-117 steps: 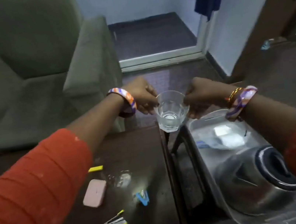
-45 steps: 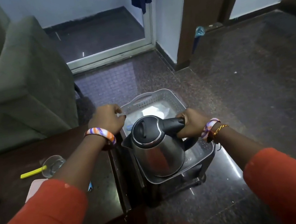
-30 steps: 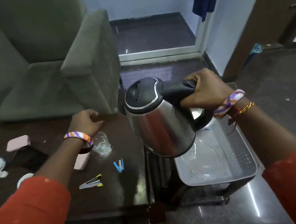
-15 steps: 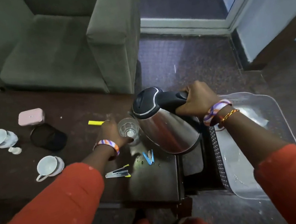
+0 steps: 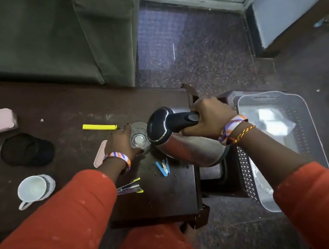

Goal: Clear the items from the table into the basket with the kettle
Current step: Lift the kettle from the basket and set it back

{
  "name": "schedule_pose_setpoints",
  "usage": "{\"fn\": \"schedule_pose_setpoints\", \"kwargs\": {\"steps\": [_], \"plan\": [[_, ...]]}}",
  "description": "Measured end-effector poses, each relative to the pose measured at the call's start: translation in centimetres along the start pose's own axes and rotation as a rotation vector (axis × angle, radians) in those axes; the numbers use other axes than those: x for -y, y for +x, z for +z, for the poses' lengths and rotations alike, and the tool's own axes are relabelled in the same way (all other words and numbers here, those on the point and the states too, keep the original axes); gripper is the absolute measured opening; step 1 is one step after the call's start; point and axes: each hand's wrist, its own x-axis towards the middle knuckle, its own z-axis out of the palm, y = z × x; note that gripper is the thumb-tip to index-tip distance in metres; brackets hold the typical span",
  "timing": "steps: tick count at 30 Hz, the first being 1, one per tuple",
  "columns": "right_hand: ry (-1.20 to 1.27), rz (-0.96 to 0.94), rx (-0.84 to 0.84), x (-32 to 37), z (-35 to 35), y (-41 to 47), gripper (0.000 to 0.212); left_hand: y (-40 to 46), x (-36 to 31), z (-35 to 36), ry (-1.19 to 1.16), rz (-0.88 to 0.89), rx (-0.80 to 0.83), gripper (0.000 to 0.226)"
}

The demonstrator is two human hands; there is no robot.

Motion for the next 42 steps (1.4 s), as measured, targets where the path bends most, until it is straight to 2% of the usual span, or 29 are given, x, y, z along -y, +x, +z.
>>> {"fn": "schedule_pose_setpoints", "kwargs": {"steps": [6, 13, 23, 32, 42], "plan": [[-0.098, -0.015, 0.04, 2.1, 0.1, 0.7, 0.039, 0.6, 0.2, -0.2, 0.029, 0.011, -0.024, 0.083], [-0.183, -0.056, 0.07, 4.5, -0.3, 1.4, 0.034, 1.0, 0.7, 0.2, 0.042, 0.036, -0.03, 0.087], [-0.256, -0.056, 0.113, 5.9, -0.4, 2.1, 0.039, 1.1, 1.3, 0.6, -0.018, 0.046, -0.055, 0.084], [-0.299, -0.045, 0.104, 6.5, -0.8, 2.3, 0.036, 0.9, 1.2, 0.5, 0.014, 0.036, -0.047, 0.093], [-0.307, -0.057, 0.113, 7.1, -0.9, 2.4, 0.042, 0.6, 0.9, 0.1, 0.026, 0.031, -0.037, 0.092]]}}
